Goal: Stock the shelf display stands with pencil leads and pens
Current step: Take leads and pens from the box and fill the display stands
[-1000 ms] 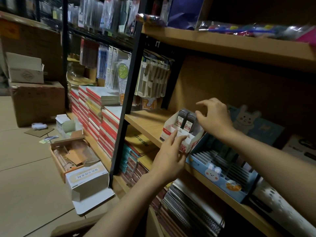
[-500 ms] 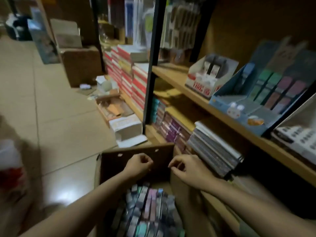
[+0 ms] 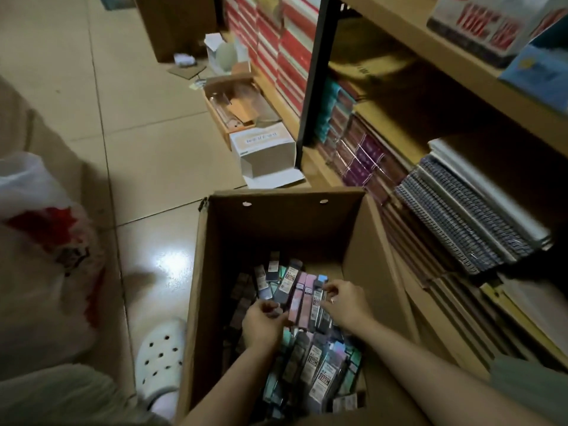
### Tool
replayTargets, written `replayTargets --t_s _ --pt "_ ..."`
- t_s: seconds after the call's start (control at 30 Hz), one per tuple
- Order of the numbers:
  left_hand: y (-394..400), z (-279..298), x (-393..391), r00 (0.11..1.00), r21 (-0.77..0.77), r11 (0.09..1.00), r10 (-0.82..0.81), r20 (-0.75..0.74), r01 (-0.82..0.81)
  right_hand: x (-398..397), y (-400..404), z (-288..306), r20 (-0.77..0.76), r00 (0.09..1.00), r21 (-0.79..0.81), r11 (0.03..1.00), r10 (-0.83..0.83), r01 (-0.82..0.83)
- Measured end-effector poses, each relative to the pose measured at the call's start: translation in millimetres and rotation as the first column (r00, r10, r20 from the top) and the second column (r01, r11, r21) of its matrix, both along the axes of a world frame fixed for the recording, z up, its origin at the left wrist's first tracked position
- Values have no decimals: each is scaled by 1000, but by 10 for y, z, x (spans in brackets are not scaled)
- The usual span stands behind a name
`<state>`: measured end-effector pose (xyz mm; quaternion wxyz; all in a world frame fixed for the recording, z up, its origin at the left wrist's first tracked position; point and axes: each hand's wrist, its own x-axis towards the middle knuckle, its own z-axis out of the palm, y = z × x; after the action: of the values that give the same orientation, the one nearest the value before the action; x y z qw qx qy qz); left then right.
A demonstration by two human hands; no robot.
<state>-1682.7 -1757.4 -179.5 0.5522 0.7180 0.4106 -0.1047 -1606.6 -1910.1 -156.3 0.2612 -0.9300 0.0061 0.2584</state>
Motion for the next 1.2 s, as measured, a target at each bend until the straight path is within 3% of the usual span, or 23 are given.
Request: replayTargets --t_s 0.3,0.57,0.73,0.87,1.03,1.2 --pt "48 -266 -104 993 76 992 -102 55 98 241 142 -352 -22 982 -215 958 189 -190" --pt "91 -323 -23 973 156 963 -228 40 219 339 282 -473 53 958 -356 902 281 -245" --pt "79 -237 72 980 199 969 -168 109 144 287 345 -523 123 934 -375 887 336 -270" --pt "133 -216 120 979 119 992 -60 193 37 304 403 -482 129 938 -296 915 322 -273" --pt "112 -143 235 979 -109 993 68 194 -47 270 380 -283 197 942 -53 962 274 -268" --pt "60 296 538 948 -142 987 -31 317 80 348 255 327 266 961 152 981 79 -123"
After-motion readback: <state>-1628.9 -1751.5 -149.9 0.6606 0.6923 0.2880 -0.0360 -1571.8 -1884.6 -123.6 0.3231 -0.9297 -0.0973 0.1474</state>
